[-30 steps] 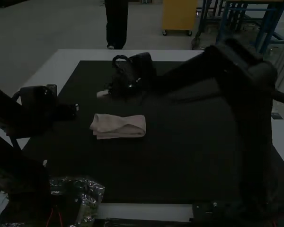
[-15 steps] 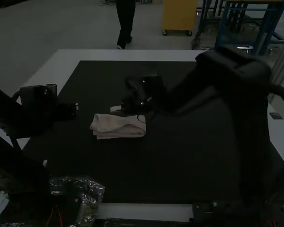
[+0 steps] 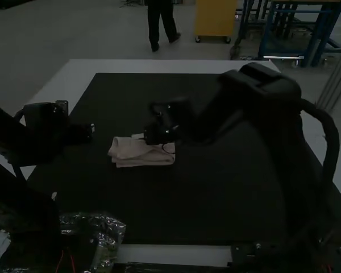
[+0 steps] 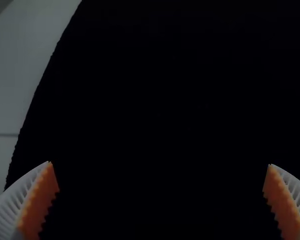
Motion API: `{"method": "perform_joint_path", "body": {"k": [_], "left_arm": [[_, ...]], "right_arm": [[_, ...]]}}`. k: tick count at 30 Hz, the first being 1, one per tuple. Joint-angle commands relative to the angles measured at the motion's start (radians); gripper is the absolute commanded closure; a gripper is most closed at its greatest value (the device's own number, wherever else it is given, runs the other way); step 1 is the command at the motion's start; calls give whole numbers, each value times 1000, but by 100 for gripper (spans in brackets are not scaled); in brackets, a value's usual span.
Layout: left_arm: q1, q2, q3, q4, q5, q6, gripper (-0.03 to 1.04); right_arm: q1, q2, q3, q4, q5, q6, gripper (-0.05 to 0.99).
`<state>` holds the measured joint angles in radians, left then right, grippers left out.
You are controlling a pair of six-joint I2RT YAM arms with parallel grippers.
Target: Fold the towel.
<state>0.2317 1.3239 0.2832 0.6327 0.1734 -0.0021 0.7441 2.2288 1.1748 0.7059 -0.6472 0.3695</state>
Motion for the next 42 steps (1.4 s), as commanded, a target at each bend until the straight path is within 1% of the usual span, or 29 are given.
{"method": "perform_joint_path", "body": {"k": [1, 5, 14, 20, 22, 24, 27, 31, 32, 34, 37, 39, 40, 42], "left_arm": [[6, 11, -9, 12, 23, -10, 4], [8, 11, -7, 12, 29, -12, 4], [8, 11, -1, 22, 38, -12, 4], [9, 6, 13, 19, 40, -12, 4], [9, 3, 20, 13, 40, -12, 4], [9, 0, 34, 5, 40, -12, 4], [9, -8, 68, -11, 40, -13, 4], [4, -25, 159, -77, 40, -22, 4], [3, -29, 186, -96, 40, -39, 4], [-3, -42, 246, -134, 41, -52, 4], [-35, -54, 338, -192, 40, -75, 4], [-66, -66, 398, -240, 40, -88, 4], [-78, -75, 424, -260, 40, -93, 4], [-106, -103, 465, -292, 37, -98, 4]], "right_arm": [[5, 15, 46, 10, -2, -4, 96], [18, 51, 69, 12, 0, -4, 96], [66, 123, 85, 38, 37, -11, 96], [90, 180, 88, 56, 95, -46, 96], [89, 190, 86, 67, 90, -46, 96], [81, 175, 85, 70, 86, -27, 96], [47, 92, 86, 67, 81, -3, 96], [0, -43, 91, 6, 81, 17, 96], [-14, -83, 91, -16, 81, 17, 96], [-48, -169, 91, -54, 81, 17, 96], [-100, -297, 102, -120, 80, 17, 95], [-138, -383, 103, -160, 78, 17, 95], [-160, -428, 102, -178, 78, 16, 90], [-203, -526, 92, -210, 78, 17, 70]]}}
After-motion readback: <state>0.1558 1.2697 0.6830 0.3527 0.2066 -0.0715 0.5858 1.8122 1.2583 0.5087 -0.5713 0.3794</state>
